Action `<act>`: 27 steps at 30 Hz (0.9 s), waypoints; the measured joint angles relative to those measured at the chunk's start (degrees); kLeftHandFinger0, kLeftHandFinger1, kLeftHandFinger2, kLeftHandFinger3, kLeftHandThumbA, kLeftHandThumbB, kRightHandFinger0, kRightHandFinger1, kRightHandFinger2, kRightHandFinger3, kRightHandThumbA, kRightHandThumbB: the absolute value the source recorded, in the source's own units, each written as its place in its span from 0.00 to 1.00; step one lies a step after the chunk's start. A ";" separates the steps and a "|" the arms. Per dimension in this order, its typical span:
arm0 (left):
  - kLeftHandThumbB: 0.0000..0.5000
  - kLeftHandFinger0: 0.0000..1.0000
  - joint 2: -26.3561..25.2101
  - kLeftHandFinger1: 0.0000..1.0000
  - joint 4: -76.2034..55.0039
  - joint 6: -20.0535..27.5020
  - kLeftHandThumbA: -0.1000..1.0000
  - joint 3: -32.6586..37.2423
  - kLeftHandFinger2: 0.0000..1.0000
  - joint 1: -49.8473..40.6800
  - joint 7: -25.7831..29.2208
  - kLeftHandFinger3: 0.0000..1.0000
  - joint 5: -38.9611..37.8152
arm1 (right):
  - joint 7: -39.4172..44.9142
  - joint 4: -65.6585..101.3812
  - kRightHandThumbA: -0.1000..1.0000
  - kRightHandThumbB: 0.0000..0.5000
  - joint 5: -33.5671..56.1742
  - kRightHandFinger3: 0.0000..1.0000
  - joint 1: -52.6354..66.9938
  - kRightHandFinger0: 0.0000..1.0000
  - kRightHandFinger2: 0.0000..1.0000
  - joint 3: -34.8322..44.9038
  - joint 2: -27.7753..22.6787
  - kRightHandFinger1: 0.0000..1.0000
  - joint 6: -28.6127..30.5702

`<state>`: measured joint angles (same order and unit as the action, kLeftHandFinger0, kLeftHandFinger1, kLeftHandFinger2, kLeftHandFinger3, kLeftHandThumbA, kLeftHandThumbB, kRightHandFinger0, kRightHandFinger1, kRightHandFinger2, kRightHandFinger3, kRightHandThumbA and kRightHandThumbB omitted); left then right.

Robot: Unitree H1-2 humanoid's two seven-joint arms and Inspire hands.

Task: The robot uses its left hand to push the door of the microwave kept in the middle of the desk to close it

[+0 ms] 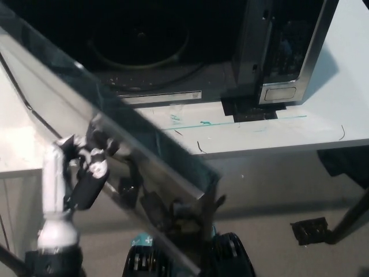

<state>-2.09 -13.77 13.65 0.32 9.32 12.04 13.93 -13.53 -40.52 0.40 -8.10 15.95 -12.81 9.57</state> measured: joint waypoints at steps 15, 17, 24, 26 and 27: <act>0.14 0.00 -2.41 0.00 16.78 -0.35 0.00 -0.33 0.02 15.61 -0.02 0.26 4.61 | -0.05 0.96 0.04 0.28 0.27 0.37 0.83 0.31 0.34 0.29 0.07 0.31 -0.75; 0.16 0.00 -3.54 0.00 19.20 -1.06 0.00 -0.39 0.02 17.36 -0.03 0.27 5.07 | -0.05 1.19 0.01 0.28 0.28 0.37 0.83 0.32 0.35 0.29 0.08 0.32 -0.94; 0.15 0.00 -6.14 0.00 29.10 -1.69 0.00 -0.55 0.04 24.22 0.22 0.26 6.03 | -0.04 1.49 0.08 0.27 0.48 0.38 0.94 0.28 0.32 0.36 0.08 0.28 -0.92; 0.15 0.00 -6.74 0.00 31.95 -2.00 0.00 -0.61 0.01 26.56 0.52 0.25 6.42 | -0.02 1.69 0.07 0.30 0.49 0.37 0.92 0.31 0.35 0.29 0.09 0.32 -0.93; 0.16 0.00 -7.01 0.00 32.98 -2.04 0.00 -0.62 0.02 27.60 0.60 0.25 6.61 | -0.02 1.73 0.07 0.30 0.56 0.37 0.92 0.31 0.34 0.33 0.09 0.31 -0.96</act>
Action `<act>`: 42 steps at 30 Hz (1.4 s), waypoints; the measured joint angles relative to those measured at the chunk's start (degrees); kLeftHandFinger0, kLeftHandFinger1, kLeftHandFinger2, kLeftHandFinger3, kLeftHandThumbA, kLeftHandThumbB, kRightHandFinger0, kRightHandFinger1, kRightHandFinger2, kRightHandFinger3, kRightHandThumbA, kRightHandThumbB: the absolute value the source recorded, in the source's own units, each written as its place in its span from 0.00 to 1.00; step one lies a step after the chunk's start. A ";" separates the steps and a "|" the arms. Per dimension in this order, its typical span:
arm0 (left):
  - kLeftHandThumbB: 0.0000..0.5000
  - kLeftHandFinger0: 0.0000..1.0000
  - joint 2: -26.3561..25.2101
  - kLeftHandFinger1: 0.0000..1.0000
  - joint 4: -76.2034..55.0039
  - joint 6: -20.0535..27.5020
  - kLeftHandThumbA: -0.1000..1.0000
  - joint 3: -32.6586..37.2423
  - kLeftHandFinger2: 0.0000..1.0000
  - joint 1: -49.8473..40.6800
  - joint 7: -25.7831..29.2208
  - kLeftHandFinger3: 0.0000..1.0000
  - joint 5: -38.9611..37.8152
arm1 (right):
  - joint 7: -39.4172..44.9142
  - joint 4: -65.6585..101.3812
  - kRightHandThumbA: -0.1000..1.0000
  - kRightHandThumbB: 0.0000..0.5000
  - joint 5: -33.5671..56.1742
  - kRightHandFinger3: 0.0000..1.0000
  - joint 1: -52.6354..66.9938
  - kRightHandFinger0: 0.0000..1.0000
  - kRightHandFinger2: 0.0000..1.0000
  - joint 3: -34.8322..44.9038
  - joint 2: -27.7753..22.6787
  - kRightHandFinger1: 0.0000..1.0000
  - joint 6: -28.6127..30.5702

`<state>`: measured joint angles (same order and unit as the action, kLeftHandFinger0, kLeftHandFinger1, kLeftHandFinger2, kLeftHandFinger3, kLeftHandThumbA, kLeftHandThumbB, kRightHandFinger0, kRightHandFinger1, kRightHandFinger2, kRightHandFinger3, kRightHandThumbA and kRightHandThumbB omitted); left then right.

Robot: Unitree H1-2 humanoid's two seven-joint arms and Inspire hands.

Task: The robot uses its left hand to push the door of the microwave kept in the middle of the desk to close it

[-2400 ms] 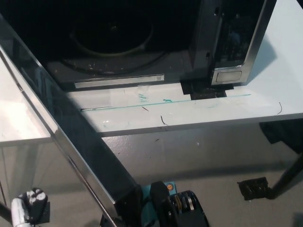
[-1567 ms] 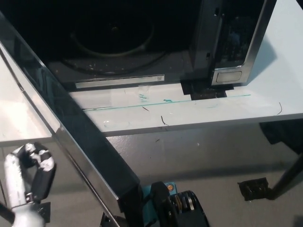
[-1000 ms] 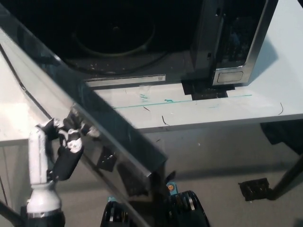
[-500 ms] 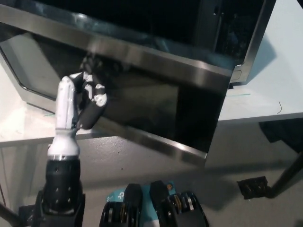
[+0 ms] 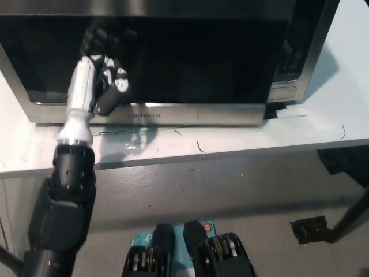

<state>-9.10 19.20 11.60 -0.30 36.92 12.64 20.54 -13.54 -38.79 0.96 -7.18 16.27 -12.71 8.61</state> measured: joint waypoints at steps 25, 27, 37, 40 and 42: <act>0.12 0.00 2.03 0.00 17.85 4.08 0.00 -2.50 0.00 9.52 9.09 0.24 2.37 | 0.07 -0.50 0.11 0.31 0.49 0.38 0.12 0.27 0.30 -0.02 0.36 0.26 0.10; 0.11 0.00 2.38 0.00 13.59 3.18 0.00 -3.14 0.00 7.47 8.95 0.27 2.12 | 0.07 -0.53 0.10 0.31 0.49 0.35 0.09 0.21 0.27 -0.02 0.36 0.21 0.08; 0.03 0.00 4.18 0.00 -10.13 0.90 0.00 -3.43 0.00 -7.79 6.64 0.24 -2.02 | 0.11 -1.20 0.07 0.32 0.53 0.32 0.05 0.11 0.20 -0.01 0.36 0.13 0.08; 0.07 0.00 4.20 0.00 -17.55 0.59 0.00 -3.29 0.05 -15.33 5.50 0.24 -3.83 | 0.11 -1.27 0.08 0.32 0.52 0.35 0.06 0.23 0.30 -0.01 0.36 0.24 0.09; 0.05 0.00 4.19 0.00 -22.63 0.60 0.00 -3.21 0.05 -21.75 4.66 0.24 -5.57 | 0.10 -1.32 0.09 0.32 0.54 0.35 0.07 0.21 0.27 0.00 0.33 0.21 0.12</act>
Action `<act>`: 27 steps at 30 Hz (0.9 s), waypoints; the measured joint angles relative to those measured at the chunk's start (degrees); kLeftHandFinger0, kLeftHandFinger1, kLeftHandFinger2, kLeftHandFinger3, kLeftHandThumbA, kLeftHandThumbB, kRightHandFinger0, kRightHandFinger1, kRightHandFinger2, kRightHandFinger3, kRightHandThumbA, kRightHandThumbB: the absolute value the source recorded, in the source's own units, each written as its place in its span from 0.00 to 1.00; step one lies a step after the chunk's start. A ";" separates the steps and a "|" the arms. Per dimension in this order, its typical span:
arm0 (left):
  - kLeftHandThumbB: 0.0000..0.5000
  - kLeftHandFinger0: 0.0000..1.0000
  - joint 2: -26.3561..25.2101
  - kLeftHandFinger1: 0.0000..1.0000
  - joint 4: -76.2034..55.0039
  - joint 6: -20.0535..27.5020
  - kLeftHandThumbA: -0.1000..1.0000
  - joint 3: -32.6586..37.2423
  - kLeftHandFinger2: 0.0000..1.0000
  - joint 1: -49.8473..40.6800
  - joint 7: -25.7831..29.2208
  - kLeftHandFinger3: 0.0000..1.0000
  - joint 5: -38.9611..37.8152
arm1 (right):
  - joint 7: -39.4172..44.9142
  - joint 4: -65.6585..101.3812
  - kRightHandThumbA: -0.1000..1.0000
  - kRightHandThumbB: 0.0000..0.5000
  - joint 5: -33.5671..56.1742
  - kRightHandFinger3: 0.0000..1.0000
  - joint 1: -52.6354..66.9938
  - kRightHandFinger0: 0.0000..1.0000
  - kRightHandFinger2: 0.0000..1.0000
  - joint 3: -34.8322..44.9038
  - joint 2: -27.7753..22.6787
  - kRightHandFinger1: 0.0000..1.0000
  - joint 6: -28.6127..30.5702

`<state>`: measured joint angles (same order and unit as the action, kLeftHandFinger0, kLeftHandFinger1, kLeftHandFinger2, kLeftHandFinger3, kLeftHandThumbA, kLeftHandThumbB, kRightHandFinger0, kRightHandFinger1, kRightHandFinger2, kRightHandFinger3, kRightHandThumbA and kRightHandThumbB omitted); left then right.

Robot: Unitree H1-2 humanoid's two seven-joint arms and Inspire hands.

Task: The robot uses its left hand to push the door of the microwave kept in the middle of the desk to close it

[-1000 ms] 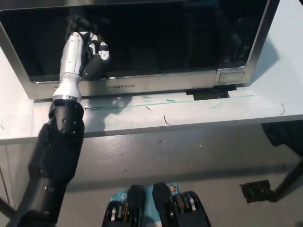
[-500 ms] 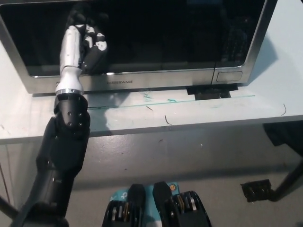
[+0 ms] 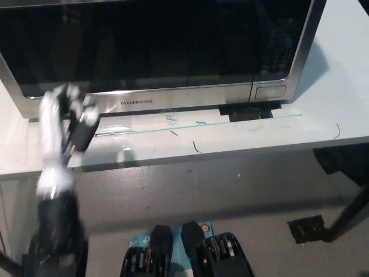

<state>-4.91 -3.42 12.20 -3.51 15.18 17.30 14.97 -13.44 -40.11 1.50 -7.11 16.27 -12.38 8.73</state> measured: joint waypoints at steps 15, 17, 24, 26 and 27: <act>0.12 0.00 1.94 0.00 3.96 3.47 0.00 -0.32 0.00 -19.70 -2.52 0.25 -5.91 | 0.00 1.20 0.09 0.27 0.19 0.36 -0.35 0.27 0.34 0.43 -0.74 0.29 -0.25; 0.07 0.00 2.78 0.00 7.07 4.00 0.00 -1.04 0.01 -19.37 -2.25 0.27 -5.89 | -0.04 1.19 0.08 0.29 0.13 0.37 -0.30 0.26 0.32 0.44 -0.83 0.27 -0.32; 0.11 0.00 4.34 0.00 20.77 4.10 0.00 -5.85 0.04 -14.96 0.87 0.26 -5.79 | 0.04 0.07 0.08 0.30 0.18 0.34 -0.48 0.24 0.30 0.55 -0.99 0.24 -0.02; 0.12 0.00 4.32 0.00 24.82 3.93 0.00 -6.98 0.02 -13.33 1.78 0.25 -5.82 | 0.08 -0.18 0.11 0.30 0.20 0.35 -0.52 0.23 0.30 0.55 -1.02 0.24 0.05; 0.12 0.00 4.24 0.00 26.81 3.91 0.00 -7.60 0.01 -12.50 2.20 0.23 -5.86 | 0.11 -0.19 0.13 0.30 0.20 0.36 -0.54 0.26 0.31 0.54 -1.02 0.26 0.04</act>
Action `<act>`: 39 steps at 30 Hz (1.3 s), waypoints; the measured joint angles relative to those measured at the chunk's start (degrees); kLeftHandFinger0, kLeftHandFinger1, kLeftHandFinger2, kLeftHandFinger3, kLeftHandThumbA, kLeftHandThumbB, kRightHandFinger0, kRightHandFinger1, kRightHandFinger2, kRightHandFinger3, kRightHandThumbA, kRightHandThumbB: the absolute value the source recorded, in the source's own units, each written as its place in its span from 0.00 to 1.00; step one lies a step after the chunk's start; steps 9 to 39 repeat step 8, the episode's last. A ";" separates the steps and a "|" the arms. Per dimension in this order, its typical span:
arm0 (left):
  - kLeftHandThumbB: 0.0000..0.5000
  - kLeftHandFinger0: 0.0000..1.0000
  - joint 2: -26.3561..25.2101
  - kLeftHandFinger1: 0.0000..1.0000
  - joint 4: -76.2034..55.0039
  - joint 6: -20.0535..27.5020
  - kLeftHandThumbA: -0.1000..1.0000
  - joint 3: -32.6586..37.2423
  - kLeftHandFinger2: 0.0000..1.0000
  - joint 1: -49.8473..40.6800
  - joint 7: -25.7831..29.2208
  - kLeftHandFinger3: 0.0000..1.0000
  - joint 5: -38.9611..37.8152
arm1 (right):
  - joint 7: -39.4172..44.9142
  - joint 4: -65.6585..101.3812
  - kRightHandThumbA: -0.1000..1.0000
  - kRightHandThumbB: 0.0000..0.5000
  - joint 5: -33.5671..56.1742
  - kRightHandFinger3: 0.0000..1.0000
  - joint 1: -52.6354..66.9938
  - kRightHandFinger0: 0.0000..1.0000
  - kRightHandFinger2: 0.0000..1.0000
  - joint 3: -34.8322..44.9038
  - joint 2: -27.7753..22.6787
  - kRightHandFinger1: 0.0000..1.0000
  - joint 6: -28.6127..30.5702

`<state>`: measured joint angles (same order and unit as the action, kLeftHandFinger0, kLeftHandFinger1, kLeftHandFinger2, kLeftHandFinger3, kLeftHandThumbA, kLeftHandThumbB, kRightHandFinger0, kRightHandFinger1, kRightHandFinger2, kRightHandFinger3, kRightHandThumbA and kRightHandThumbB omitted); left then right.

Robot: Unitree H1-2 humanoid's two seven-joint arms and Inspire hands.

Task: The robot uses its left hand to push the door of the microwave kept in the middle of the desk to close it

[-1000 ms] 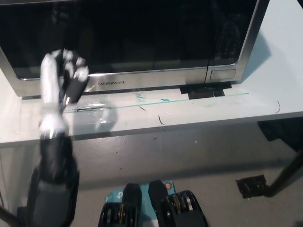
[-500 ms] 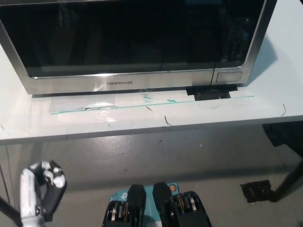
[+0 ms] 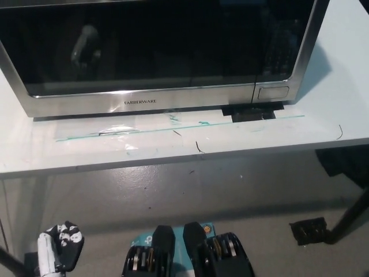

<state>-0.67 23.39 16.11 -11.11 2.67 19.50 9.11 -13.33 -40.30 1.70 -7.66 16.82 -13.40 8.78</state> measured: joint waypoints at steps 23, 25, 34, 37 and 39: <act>0.20 0.00 -0.53 0.00 12.44 -0.46 0.00 -3.27 0.11 5.48 2.72 0.27 -0.59 | 0.42 -0.17 0.13 0.29 -0.03 0.35 -0.29 0.20 0.28 -0.08 -0.24 0.21 0.00; 0.20 0.00 -0.53 0.00 12.44 -0.46 0.00 -3.27 0.11 5.48 2.72 0.27 -0.59 | 0.42 -0.17 0.13 0.29 -0.03 0.35 -0.29 0.20 0.28 -0.08 -0.24 0.21 0.00; 0.20 0.00 -0.53 0.00 12.44 -0.46 0.00 -3.27 0.11 5.48 2.72 0.27 -0.59 | 0.42 -0.17 0.13 0.29 -0.03 0.35 -0.29 0.20 0.28 -0.08 -0.24 0.21 0.00; 0.20 0.00 -0.53 0.00 12.44 -0.46 0.00 -3.27 0.11 5.48 2.72 0.27 -0.59 | 0.42 -0.17 0.13 0.29 -0.03 0.35 -0.29 0.20 0.28 -0.08 -0.24 0.21 0.00; 0.20 0.00 -0.53 0.00 12.44 -0.46 0.00 -3.27 0.11 5.48 2.72 0.27 -0.59 | 0.42 -0.17 0.13 0.29 -0.03 0.35 -0.29 0.20 0.28 -0.08 -0.24 0.21 0.00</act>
